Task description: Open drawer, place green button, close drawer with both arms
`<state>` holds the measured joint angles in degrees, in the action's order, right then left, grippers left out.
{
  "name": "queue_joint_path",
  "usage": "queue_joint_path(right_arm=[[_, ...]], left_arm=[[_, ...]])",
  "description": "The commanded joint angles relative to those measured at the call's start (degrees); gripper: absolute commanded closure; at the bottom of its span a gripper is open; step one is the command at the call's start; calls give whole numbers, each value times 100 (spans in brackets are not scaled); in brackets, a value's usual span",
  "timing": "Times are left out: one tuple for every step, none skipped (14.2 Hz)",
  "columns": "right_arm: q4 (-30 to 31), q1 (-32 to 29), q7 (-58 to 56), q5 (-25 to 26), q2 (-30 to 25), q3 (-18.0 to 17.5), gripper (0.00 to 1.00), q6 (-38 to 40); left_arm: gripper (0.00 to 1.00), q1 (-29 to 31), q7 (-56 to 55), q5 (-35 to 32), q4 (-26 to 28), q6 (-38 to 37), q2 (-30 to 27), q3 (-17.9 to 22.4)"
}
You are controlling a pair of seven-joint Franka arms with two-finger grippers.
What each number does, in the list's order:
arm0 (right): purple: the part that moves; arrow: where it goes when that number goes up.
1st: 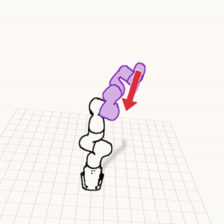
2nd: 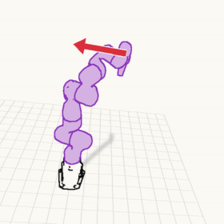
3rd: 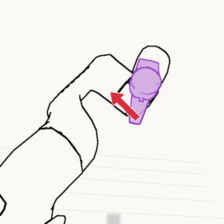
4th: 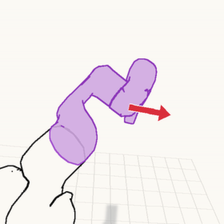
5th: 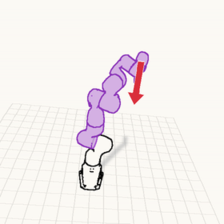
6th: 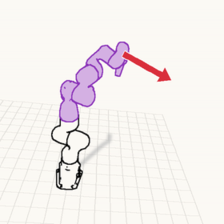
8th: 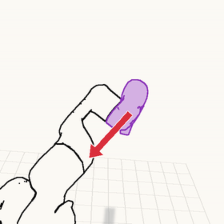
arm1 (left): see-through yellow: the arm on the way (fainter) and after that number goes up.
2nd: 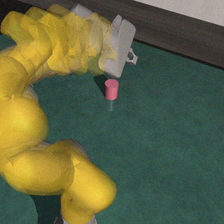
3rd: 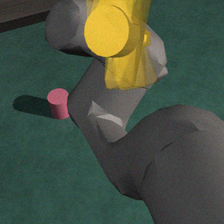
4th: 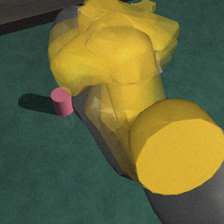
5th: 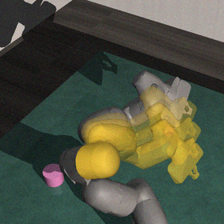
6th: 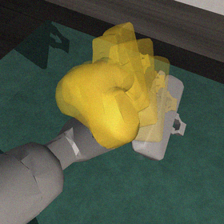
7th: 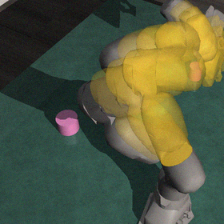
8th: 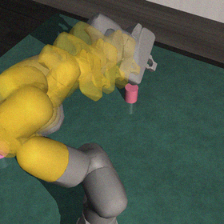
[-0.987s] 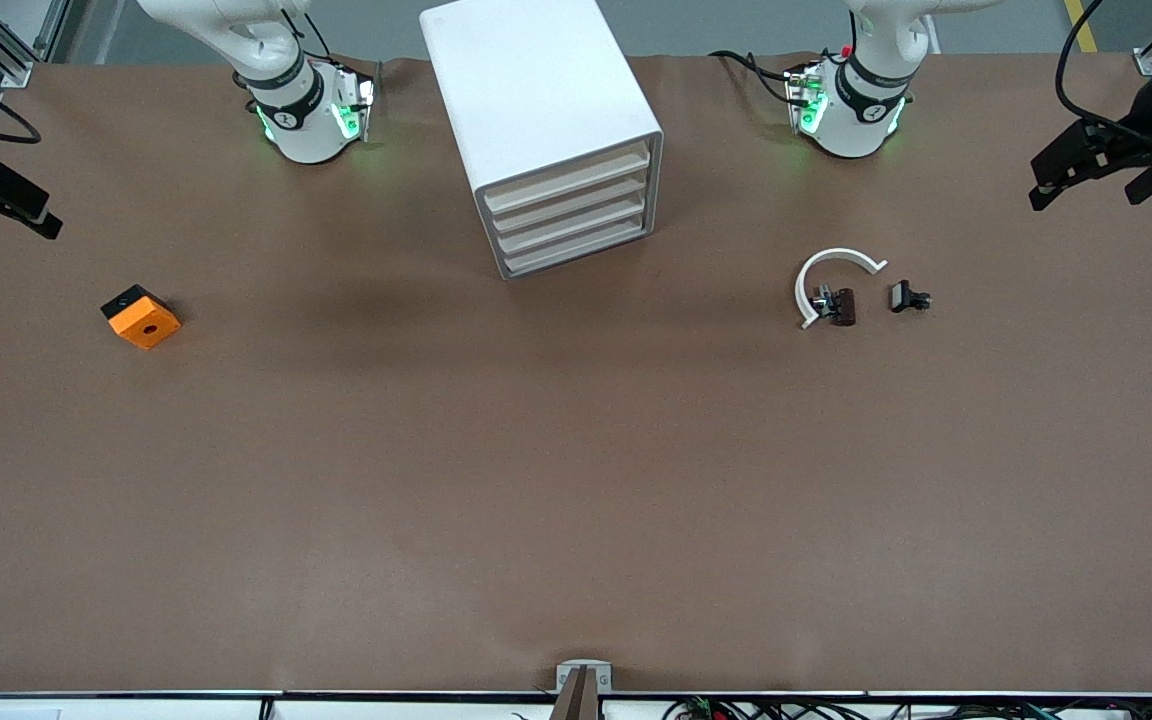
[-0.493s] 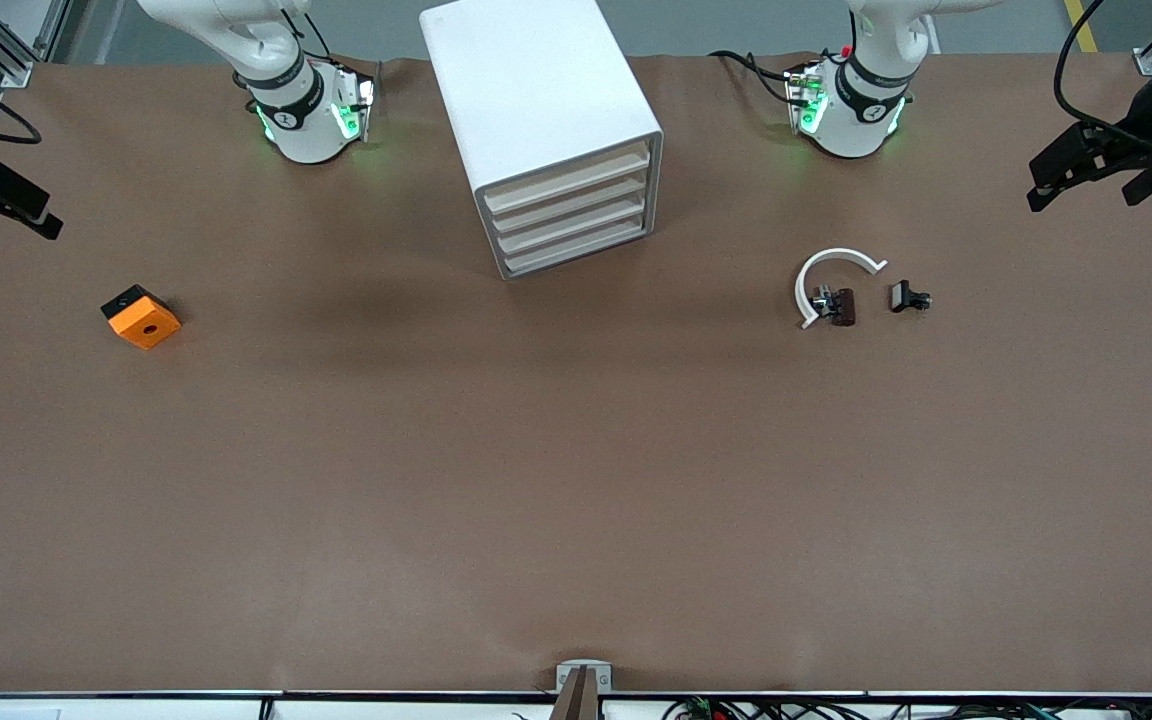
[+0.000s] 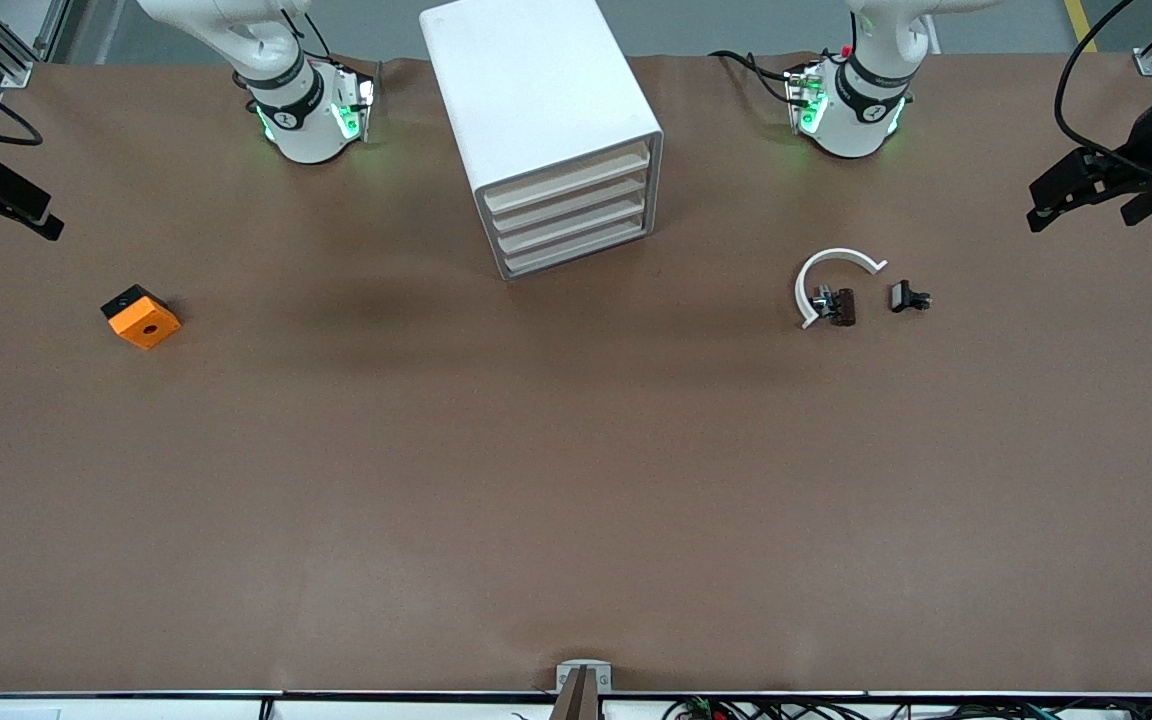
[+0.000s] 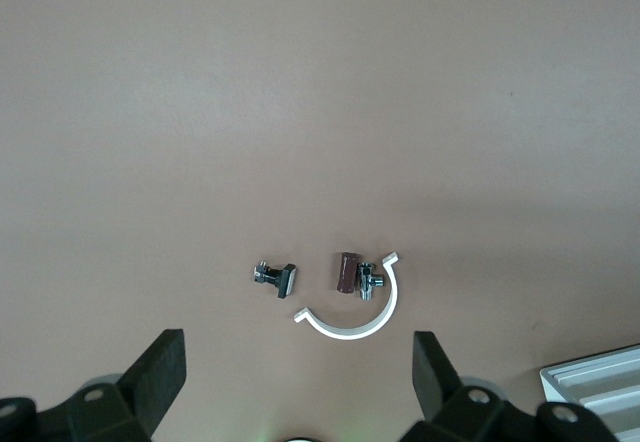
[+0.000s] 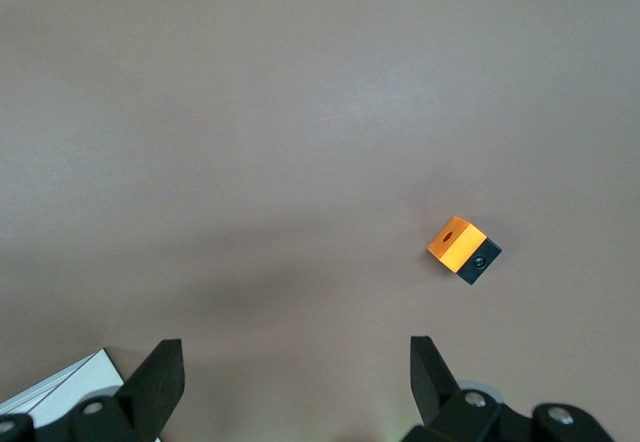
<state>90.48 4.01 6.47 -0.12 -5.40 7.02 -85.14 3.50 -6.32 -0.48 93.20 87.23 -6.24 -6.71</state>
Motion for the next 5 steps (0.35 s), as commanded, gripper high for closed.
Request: queue_joint_path(right_arm=[[-84,-93,-41,3,48,-78,0,67],[-83,-93,-41,3,48,-78,0,67],[-83,-93,-41,3,48,-78,0,67],[-83,-93,-41,3,48,-78,0,67],[-83,-93,-41,3,48,-78,0,67]], left_arm=[[0,19,-79,-48,-162,-101,44,20],[0,19,-132,-57,-162,-162,44,12],[0,19,-159,-57,-162,-180,44,12],[0,10,-159,-75,-162,-206,44,-6],[0,10,-159,-92,-162,-215,44,-15]])
